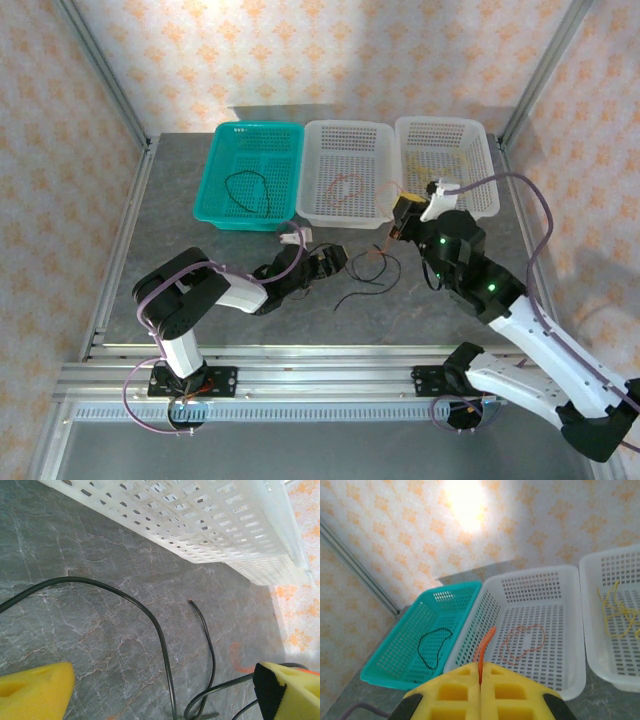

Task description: Untangle the cables

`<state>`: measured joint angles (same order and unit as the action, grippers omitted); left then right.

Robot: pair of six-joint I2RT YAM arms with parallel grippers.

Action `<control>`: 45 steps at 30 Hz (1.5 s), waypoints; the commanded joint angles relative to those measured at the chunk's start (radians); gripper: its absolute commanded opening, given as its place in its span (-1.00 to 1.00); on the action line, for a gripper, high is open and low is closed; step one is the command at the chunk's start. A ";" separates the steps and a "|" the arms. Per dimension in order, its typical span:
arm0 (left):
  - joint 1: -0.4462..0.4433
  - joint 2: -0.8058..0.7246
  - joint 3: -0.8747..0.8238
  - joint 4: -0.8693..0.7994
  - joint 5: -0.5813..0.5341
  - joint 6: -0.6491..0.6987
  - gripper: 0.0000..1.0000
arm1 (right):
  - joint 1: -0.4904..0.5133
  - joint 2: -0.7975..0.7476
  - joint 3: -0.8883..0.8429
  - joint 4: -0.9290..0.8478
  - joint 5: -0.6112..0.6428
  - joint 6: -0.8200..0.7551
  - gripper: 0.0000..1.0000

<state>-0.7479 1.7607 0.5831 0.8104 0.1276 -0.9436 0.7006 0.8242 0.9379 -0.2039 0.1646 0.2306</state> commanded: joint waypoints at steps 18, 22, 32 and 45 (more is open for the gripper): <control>0.013 -0.218 -0.186 -0.126 -0.097 -0.012 0.90 | 0.005 -0.025 0.171 -0.108 0.154 -0.048 -1.00; 0.013 -0.348 -0.183 -0.195 -0.108 0.038 0.91 | 0.005 0.056 0.199 -0.106 0.156 -0.026 -1.00; 0.058 -0.643 -0.067 -0.503 -0.175 0.199 0.91 | -0.021 0.309 0.280 0.038 0.176 -0.004 -1.00; 0.218 -0.647 -0.007 -0.598 -0.129 0.293 0.91 | -0.204 0.717 0.430 0.171 -0.018 0.021 -1.00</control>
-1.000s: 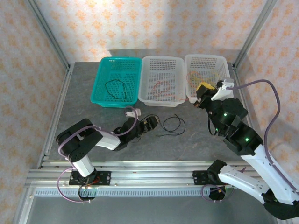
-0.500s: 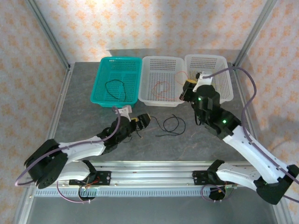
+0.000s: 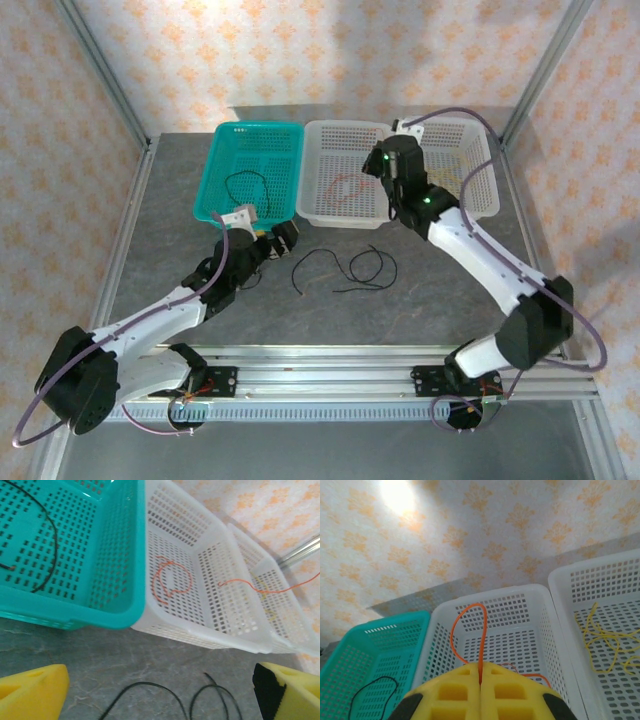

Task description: Untangle the cables

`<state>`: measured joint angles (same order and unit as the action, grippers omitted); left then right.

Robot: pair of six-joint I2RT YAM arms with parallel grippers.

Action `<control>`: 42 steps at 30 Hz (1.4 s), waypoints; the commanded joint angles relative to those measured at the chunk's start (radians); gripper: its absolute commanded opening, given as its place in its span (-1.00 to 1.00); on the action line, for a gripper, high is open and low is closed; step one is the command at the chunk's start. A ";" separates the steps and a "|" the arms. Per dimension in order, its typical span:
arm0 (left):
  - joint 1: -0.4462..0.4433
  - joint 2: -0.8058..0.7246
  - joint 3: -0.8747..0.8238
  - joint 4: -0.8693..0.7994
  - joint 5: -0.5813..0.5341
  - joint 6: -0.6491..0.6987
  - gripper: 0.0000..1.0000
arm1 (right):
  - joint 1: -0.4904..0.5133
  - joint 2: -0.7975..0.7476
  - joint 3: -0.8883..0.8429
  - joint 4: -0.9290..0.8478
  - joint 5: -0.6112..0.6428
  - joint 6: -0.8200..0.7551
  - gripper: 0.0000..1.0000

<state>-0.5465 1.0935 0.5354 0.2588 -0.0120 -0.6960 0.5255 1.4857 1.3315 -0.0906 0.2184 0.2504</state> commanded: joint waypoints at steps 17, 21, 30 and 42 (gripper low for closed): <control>0.028 0.231 0.103 -0.134 0.048 0.098 0.89 | -0.085 0.640 0.432 -0.104 -0.310 -0.023 -0.58; 0.028 0.231 0.103 -0.137 0.072 0.123 0.75 | -0.091 0.693 0.476 -0.133 -0.311 -0.018 -0.35; 0.028 0.244 0.129 -0.193 0.064 0.169 0.61 | -0.091 0.645 0.475 -0.141 -0.312 -0.025 -0.16; -0.098 0.315 0.240 -0.236 0.088 0.301 0.51 | -0.060 0.239 0.038 -0.023 -0.286 0.021 -0.18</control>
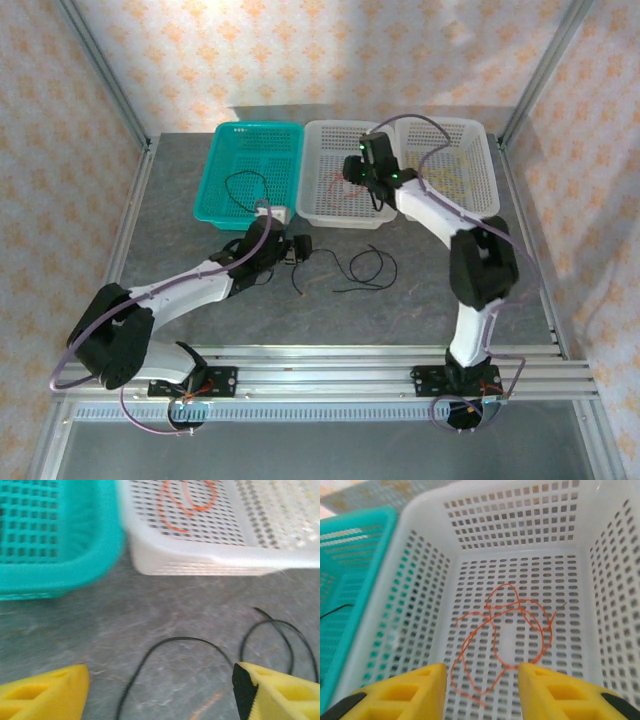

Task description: Untangle the cables

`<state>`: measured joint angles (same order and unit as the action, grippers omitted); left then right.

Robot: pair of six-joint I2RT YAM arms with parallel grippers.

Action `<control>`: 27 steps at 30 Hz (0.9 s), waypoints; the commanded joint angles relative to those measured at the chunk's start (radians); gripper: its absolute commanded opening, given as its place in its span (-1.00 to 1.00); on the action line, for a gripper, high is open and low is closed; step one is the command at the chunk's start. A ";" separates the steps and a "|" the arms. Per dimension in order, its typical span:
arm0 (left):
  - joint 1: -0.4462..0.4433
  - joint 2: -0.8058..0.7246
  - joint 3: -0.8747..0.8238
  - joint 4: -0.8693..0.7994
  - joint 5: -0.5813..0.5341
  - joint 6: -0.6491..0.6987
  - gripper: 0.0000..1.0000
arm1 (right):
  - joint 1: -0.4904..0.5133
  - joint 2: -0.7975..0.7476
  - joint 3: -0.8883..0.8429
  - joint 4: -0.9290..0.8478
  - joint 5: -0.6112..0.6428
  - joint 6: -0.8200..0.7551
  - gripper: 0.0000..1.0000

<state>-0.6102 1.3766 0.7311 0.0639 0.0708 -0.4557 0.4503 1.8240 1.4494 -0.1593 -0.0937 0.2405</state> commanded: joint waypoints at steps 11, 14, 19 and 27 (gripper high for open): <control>-0.180 0.239 0.208 -0.075 -0.103 -0.164 0.41 | 0.041 -0.537 -0.561 0.044 0.169 0.167 -0.24; -0.213 0.290 0.245 -0.101 -0.147 -0.238 0.31 | 0.040 -0.638 -0.636 0.022 0.209 0.199 -0.27; -0.265 0.357 0.309 -0.168 -0.241 -0.330 0.13 | 0.038 -0.836 -0.734 0.015 0.267 0.211 -0.28; -0.329 0.425 0.338 -0.174 -0.403 -0.409 0.03 | 0.033 -0.927 -0.746 -0.011 0.292 0.176 -0.31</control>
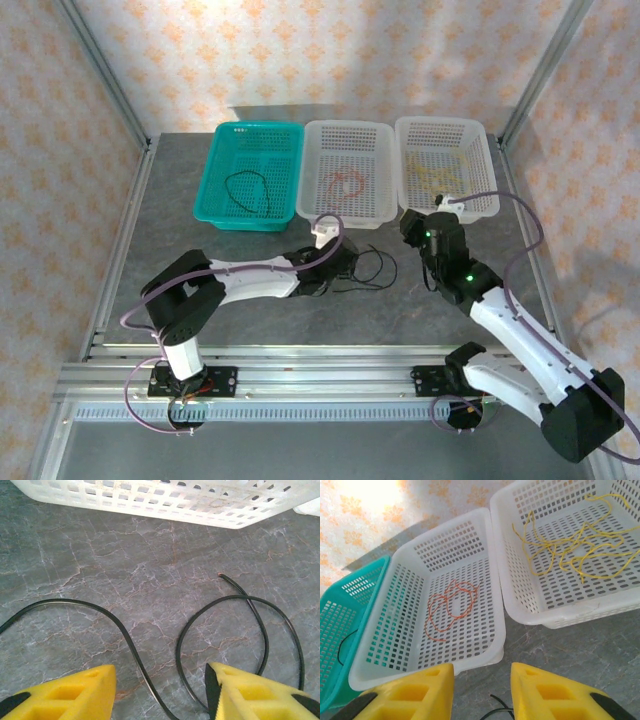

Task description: Untangle the cables

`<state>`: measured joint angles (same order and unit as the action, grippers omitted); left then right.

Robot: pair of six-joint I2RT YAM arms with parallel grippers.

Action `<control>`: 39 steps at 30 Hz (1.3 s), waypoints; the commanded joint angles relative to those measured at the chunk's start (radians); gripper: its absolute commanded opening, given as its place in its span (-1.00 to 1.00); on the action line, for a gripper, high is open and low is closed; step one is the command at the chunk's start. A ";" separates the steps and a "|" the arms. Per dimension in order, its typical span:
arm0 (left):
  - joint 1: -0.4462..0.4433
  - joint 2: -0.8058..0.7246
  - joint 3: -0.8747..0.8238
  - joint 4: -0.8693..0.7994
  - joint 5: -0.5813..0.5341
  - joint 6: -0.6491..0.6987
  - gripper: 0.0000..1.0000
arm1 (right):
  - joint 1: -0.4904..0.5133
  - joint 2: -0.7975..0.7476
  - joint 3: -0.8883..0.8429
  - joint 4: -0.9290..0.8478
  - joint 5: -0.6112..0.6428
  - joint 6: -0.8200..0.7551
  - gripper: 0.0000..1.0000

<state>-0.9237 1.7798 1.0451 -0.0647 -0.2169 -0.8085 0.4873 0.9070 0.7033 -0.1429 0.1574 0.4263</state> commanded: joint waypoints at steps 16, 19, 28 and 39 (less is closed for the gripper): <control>-0.029 0.154 0.080 -0.023 -0.126 -0.066 0.03 | -0.006 -0.012 0.012 -0.030 0.031 -0.012 -0.32; -0.029 0.177 0.089 -0.025 -0.115 -0.069 0.02 | -0.006 -0.013 0.009 -0.034 0.033 -0.010 -0.32; -0.029 0.206 0.109 -0.040 -0.098 -0.067 -0.14 | -0.007 -0.008 0.013 -0.030 0.028 -0.007 -0.32; -0.035 0.070 0.075 -0.044 -0.134 -0.028 -0.76 | -0.006 -0.013 -0.038 -0.022 -0.017 0.036 -0.32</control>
<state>-0.9493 1.9385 1.1313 -0.0822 -0.3153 -0.8558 0.4873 0.9062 0.6960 -0.1585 0.1566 0.4309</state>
